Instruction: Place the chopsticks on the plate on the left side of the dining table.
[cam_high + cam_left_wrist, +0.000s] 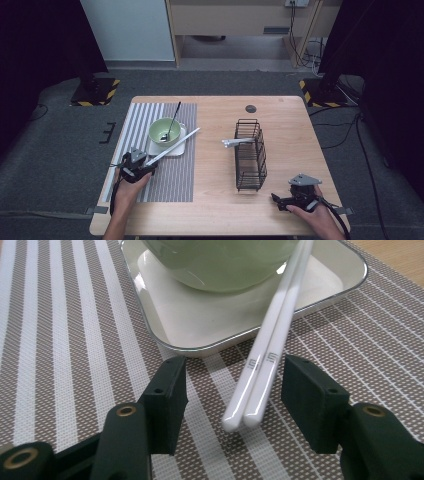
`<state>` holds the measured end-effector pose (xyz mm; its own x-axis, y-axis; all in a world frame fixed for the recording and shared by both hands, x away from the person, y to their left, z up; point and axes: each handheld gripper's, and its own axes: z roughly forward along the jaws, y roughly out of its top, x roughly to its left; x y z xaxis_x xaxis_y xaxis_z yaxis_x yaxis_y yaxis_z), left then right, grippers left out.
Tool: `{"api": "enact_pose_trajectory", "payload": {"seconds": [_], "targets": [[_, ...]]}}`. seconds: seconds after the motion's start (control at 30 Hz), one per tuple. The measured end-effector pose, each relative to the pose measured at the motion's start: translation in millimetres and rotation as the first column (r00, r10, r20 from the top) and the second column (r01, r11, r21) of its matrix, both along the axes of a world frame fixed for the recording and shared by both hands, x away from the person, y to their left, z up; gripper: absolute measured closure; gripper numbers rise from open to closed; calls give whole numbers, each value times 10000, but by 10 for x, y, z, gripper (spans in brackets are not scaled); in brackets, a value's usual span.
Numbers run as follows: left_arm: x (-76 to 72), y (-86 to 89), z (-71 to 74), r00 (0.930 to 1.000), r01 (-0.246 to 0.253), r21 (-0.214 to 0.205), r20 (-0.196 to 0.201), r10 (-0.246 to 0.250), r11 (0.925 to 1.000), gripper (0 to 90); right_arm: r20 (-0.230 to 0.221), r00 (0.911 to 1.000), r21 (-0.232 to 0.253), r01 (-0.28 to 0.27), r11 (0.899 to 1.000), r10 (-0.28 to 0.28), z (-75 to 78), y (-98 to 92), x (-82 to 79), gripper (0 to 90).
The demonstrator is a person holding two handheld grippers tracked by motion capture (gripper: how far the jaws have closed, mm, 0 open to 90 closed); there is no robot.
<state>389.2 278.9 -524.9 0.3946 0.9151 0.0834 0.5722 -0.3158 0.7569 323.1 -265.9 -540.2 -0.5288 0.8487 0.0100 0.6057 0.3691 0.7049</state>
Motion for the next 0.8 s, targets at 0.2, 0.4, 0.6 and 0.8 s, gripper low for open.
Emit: {"api": "enact_pose_trajectory", "payload": {"seconds": [0.2,0.4,0.6,0.8], "targets": [[-20,-9,16,10000,10,-86,45,-9,10000,401,-8,10000,-6,-5,10000,5,1,-1,0,3],[-65,-30,17,9999,-117,82,-86,118,9999,245,5,10000,-3,0,10000,0,0,0,0,3],[-122,37,9,9998,-213,85,-12,213,9997,242,10,10000,-11,-16,10000,16,0,-1,0,3],[-94,31,-2,9997,-232,201,46,231,9995,300,2,10000,-16,-28,10000,28,1,-2,0,3]]}}
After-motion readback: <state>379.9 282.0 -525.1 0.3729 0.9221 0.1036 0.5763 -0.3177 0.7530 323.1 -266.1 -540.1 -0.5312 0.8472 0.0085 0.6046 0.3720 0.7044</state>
